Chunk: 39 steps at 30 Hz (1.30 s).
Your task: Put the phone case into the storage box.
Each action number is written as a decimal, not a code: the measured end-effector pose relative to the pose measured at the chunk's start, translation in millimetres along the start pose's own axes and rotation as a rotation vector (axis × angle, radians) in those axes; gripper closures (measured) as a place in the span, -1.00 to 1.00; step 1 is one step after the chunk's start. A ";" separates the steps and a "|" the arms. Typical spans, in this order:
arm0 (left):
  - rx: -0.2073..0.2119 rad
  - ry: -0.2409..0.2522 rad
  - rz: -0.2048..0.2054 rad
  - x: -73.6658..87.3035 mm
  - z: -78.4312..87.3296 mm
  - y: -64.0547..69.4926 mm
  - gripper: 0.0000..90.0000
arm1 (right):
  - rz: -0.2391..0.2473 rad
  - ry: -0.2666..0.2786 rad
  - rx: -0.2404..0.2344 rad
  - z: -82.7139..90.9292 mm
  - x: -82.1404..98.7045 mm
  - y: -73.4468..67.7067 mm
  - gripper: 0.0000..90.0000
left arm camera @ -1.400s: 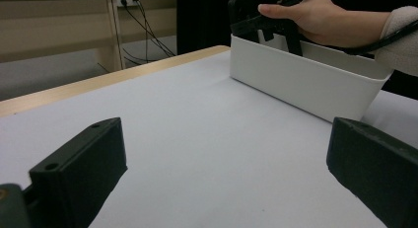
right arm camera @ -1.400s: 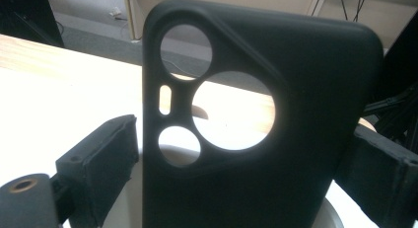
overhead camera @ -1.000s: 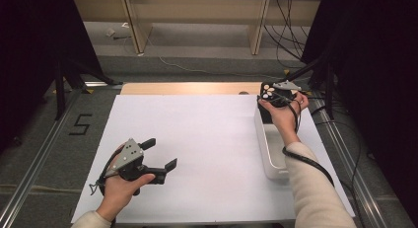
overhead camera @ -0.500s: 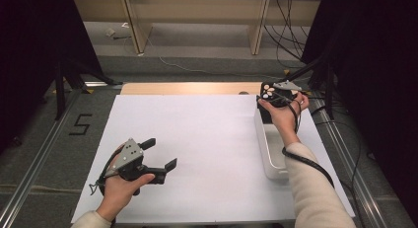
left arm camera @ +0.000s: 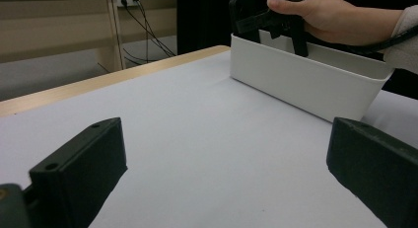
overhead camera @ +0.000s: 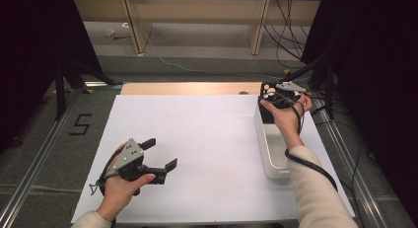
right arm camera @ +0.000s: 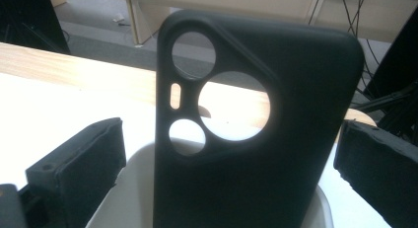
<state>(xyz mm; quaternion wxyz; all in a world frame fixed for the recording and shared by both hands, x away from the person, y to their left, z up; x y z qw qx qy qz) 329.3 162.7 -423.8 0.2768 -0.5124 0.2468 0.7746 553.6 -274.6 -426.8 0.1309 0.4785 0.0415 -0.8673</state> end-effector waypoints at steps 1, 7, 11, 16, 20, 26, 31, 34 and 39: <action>0.000 0.000 0.000 0.0 0.0 -0.1 -0.97 | -0.002 0.005 0.000 1.1 -0.2 -0.1 -0.99; -0.001 0.000 0.001 0.1 -0.1 0.0 -0.97 | -0.001 0.004 -0.011 7.6 1.2 -1.1 -0.99; -0.002 0.000 0.001 0.2 0.0 -0.2 -0.97 | -0.002 0.009 -0.018 12.1 1.6 -1.9 -0.99; -0.004 -0.001 0.002 0.3 0.0 -0.6 -0.97 | 0.001 0.014 -0.020 17.2 1.1 -2.6 -0.99; -0.007 0.000 0.002 0.5 0.2 -1.0 -0.97 | -0.002 0.019 -0.019 20.4 2.3 -2.8 -0.99; -0.009 0.000 0.006 0.6 0.1 -1.4 -0.97 | 0.001 0.025 -0.021 26.6 3.4 -4.1 -0.99; -0.008 -0.001 0.004 0.7 0.0 -1.2 -0.97 | 0.004 0.036 -0.023 31.8 4.0 -5.2 -0.98; -0.009 0.000 0.005 0.6 0.1 -0.9 -0.97 | 0.003 0.034 -0.028 35.1 4.9 -5.5 -0.98; -0.011 -0.001 0.004 0.6 0.1 -1.1 -0.97 | 0.001 0.042 -0.035 41.2 6.0 -7.6 -0.96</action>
Point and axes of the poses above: each handheld gripper's, and its own axes: z roughly backward along the jaws, x roughly out of its underside, y roughly to its right, the point moved 1 cm from there along -z, roughly forward along the jaws, and after that the axes turned 6 degrees about -y, right-handed, at the moved point
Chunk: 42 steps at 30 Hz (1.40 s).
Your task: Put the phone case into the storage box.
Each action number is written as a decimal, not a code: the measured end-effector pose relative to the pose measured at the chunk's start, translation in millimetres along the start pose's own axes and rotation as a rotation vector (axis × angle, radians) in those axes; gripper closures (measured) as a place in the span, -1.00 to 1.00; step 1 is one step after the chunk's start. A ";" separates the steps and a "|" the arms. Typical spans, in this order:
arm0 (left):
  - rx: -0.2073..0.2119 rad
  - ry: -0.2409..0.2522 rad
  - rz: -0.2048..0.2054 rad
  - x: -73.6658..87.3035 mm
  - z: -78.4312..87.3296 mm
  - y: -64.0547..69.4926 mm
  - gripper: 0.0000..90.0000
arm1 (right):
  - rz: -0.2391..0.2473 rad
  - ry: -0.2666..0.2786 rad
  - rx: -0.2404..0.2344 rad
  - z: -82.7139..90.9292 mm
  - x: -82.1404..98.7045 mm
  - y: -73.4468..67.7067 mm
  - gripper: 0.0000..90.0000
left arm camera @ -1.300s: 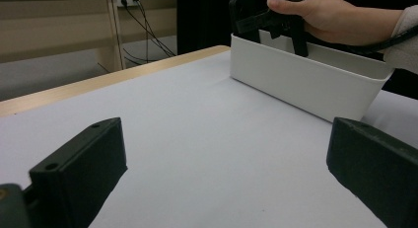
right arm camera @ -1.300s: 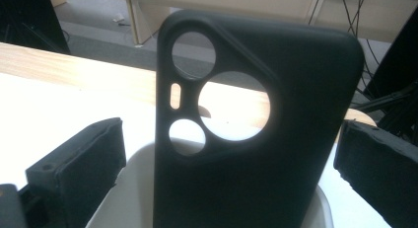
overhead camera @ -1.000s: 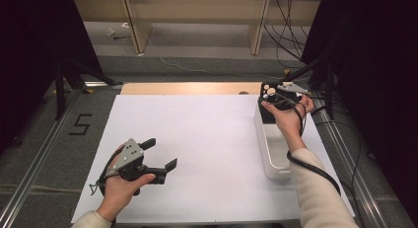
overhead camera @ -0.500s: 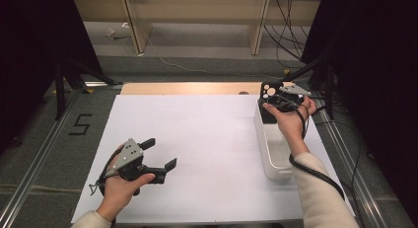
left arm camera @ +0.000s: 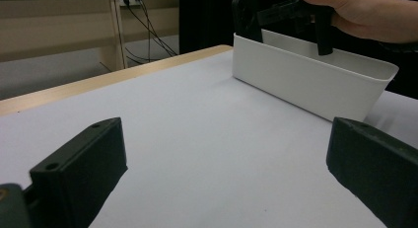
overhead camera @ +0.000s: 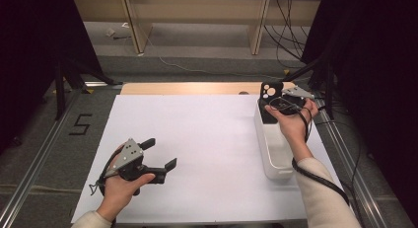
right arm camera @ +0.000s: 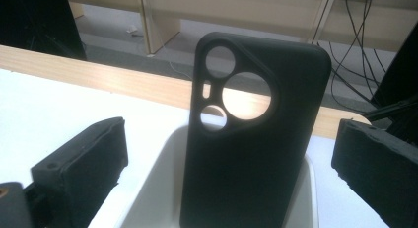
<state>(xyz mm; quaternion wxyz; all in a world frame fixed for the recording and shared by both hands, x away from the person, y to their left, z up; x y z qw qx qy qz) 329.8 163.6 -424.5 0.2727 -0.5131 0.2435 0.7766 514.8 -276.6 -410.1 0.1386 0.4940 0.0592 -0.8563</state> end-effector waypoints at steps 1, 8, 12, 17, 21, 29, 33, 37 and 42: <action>0.000 0.001 0.001 -0.1 0.0 0.0 -0.97 | -0.001 0.004 -0.005 1.2 0.1 -0.5 -0.95; -0.002 0.001 0.002 -0.1 0.2 -0.3 -0.97 | 0.010 0.013 -0.025 10.8 -0.5 -5.8 -0.90; -0.003 0.002 0.003 -0.1 0.1 -0.2 -0.97 | 0.020 0.019 -0.034 15.8 0.2 -8.6 -0.87; -0.003 0.002 0.004 0.0 0.1 -0.3 -0.97 | 0.025 0.018 -0.048 20.9 1.5 -11.7 -0.81; -0.004 0.001 0.005 0.0 0.1 -0.4 -0.97 | 0.032 0.026 -0.069 25.4 2.0 -15.2 -0.76; -0.001 0.002 0.008 0.0 -0.1 -0.1 -0.97 | 0.043 0.034 -0.092 32.8 2.3 -21.5 -0.71; -0.002 0.002 0.008 0.0 -0.2 -0.2 -0.97 | 0.048 0.031 -0.110 35.6 3.2 -24.7 -0.66; -0.002 0.002 0.009 0.1 -0.2 -0.3 -0.97 | 0.053 0.025 -0.116 38.5 4.0 -27.8 -0.64; -0.003 0.001 0.009 0.2 -0.3 -0.4 -0.97 | 0.061 0.021 -0.132 42.5 4.7 -32.3 -0.64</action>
Point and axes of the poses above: each handheld gripper's, and its own axes: z roughly backward along the jaws, x roughly out of its underside, y roughly to its right, the point moved 1 cm from there along -z, roughly forward along the jaws, and after that the axes turned 6 degrees about -y, right-handed, at the moved point
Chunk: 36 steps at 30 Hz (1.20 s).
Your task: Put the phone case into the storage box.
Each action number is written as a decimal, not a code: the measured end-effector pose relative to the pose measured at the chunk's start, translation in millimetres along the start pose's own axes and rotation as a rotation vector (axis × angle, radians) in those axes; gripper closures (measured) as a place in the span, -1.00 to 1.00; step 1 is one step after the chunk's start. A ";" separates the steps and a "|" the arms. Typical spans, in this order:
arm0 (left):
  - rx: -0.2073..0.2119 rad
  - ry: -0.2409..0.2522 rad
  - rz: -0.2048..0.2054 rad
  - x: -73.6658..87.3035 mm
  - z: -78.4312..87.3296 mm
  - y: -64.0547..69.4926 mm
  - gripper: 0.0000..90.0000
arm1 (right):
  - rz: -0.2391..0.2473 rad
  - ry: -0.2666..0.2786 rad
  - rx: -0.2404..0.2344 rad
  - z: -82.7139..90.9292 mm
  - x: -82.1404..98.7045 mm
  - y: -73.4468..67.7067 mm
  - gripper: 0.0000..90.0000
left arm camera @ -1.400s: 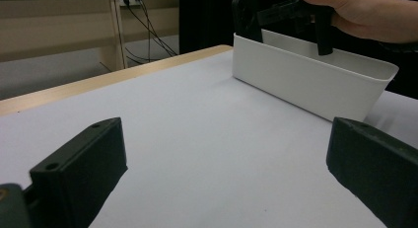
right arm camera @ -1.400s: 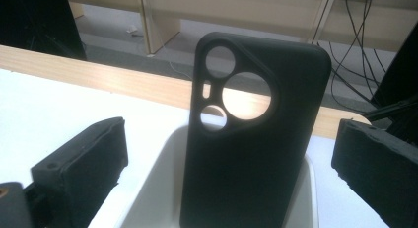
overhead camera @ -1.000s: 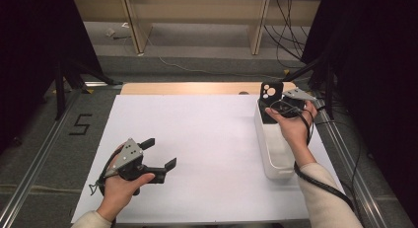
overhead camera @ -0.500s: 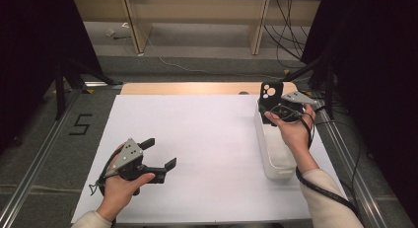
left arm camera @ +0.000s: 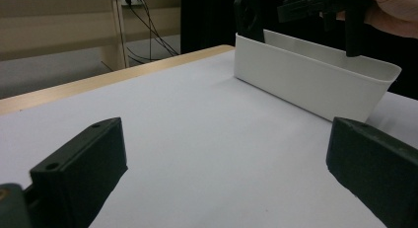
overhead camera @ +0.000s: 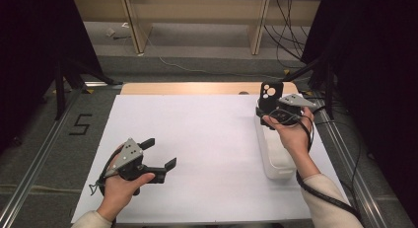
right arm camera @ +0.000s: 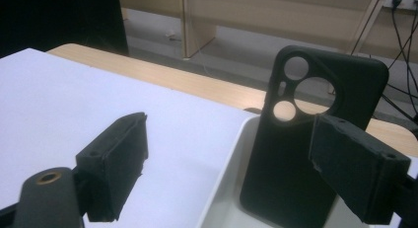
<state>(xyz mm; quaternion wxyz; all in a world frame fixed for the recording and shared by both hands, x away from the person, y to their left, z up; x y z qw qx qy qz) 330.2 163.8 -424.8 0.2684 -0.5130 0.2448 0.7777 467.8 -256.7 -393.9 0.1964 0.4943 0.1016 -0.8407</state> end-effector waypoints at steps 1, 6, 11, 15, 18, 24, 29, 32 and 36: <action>0.000 0.000 0.001 0.0 0.0 0.1 -0.97 | 0.000 0.001 -0.001 0.6 0.1 -1.1 -0.64; 0.000 -0.001 0.001 0.1 0.1 -0.1 -0.97 | -0.003 0.002 -0.017 2.5 1.5 -4.4 -0.64; -0.002 -0.002 0.000 0.2 -0.1 -0.1 -0.97 | 0.000 0.007 -0.037 5.4 2.3 -8.1 -0.63; -0.002 -0.003 -0.001 0.2 0.0 -0.3 -0.97 | 0.010 0.013 -0.053 7.3 2.6 -11.6 -0.63; -0.003 -0.004 -0.001 0.3 0.1 -0.4 -0.97 | 0.016 0.018 -0.067 9.1 2.6 -15.0 -0.63; -0.003 -0.004 -0.002 0.3 0.1 -0.4 -0.97 | 0.031 0.039 -0.112 12.6 1.4 -23.6 -0.63; -0.005 -0.004 -0.001 0.3 0.3 -0.7 -0.97 | 0.044 0.043 -0.146 15.0 2.0 -31.0 -0.63; -0.004 -0.004 -0.001 0.3 0.3 -0.7 -0.97 | 0.047 0.043 -0.167 16.2 3.3 -35.2 -0.63; -0.007 -0.005 -0.001 0.4 0.4 -1.0 -0.97 | 0.053 0.048 -0.190 18.0 4.7 -39.3 -0.63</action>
Point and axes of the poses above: each handheld gripper's, and its own axes: z roughly backward along the jaws, x roughly out of its underside, y roughly to its right, the point moved 1 cm from there along -z, roughly forward along the jaws, and after that the axes turned 6 degrees about -y, right-handed, at the moved point
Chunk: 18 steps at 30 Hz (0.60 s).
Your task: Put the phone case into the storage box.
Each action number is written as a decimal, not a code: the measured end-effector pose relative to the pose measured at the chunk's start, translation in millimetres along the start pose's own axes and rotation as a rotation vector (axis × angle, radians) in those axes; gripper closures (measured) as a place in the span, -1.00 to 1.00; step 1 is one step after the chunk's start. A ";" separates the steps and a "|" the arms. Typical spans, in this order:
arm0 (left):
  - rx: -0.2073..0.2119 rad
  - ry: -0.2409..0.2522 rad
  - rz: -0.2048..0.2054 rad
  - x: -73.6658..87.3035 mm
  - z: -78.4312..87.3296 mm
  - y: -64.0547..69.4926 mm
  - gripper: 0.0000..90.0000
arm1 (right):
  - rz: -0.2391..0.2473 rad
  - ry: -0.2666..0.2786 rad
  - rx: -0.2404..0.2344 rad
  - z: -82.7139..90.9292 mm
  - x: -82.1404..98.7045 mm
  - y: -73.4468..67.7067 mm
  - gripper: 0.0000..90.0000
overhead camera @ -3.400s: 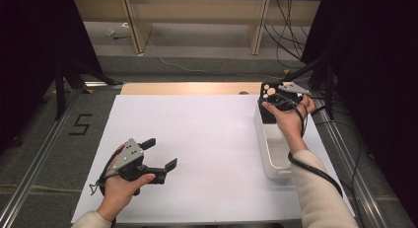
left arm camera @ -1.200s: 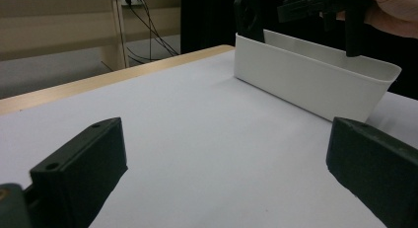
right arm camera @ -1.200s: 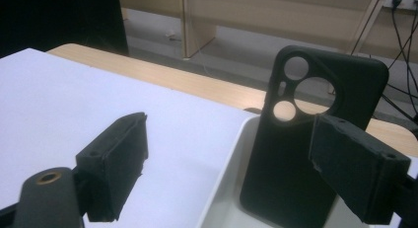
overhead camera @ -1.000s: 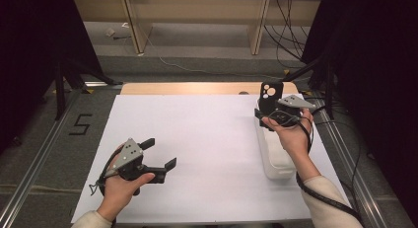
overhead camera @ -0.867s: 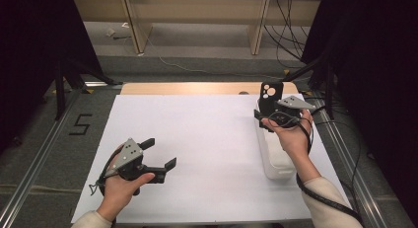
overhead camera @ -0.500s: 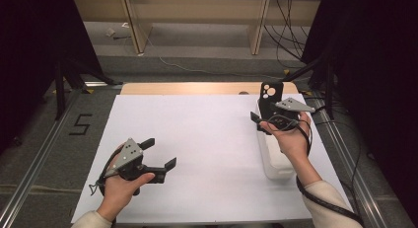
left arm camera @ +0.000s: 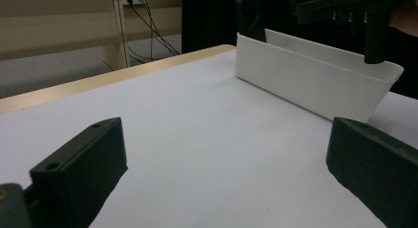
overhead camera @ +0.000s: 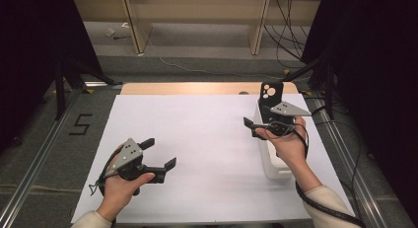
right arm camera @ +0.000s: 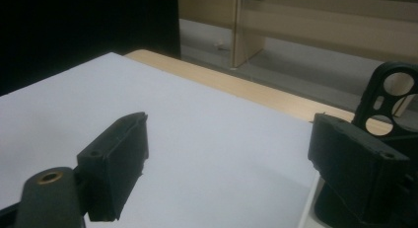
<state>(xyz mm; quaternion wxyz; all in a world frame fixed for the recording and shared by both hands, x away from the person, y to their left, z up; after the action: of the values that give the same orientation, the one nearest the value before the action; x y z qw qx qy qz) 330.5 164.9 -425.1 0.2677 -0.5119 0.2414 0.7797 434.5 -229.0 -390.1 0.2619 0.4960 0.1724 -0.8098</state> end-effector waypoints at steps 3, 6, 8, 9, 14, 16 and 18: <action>0.000 0.001 0.001 0.0 0.0 -0.1 -0.97 | 0.008 0.006 -0.017 1.7 1.3 -2.5 -0.63; 0.000 0.003 0.001 -0.2 0.3 -0.3 -0.97 | 0.010 0.009 -0.036 3.3 3.6 -5.5 -0.63; -0.001 0.003 0.001 -0.2 0.2 -0.5 -0.97 | 0.018 0.009 -0.047 4.9 5.1 -7.2 -0.63; -0.001 0.003 0.001 -0.2 0.2 -0.6 -0.97 | 0.021 0.012 -0.053 5.8 5.8 -8.0 -0.63; 0.000 0.004 0.002 -0.4 0.2 -0.4 -0.97 | 0.031 0.021 -0.080 12.5 9.9 -11.4 -0.63; -0.001 0.003 0.002 -0.4 0.2 -0.4 -0.97 | 0.036 0.024 -0.084 15.6 11.3 -12.6 -0.63; -0.003 0.003 0.001 -0.5 0.3 -0.6 -0.97 | 0.037 0.024 -0.089 18.8 12.3 -13.4 -0.63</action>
<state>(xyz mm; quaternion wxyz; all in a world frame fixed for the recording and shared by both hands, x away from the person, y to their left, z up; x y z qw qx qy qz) 330.9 165.4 -424.6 0.2662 -0.5135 0.2411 0.7793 408.6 -231.5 -392.4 0.2965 0.4967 0.2019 -0.7903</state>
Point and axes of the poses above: each handheld gripper's, and its own axes: z roughly backward along the jaws, x roughly out of its underside, y roughly to its right, the point moved 1 cm from there along -z, roughly forward along the jaws, and after that the axes turned 6 degrees about -y, right-handed, at the moved point
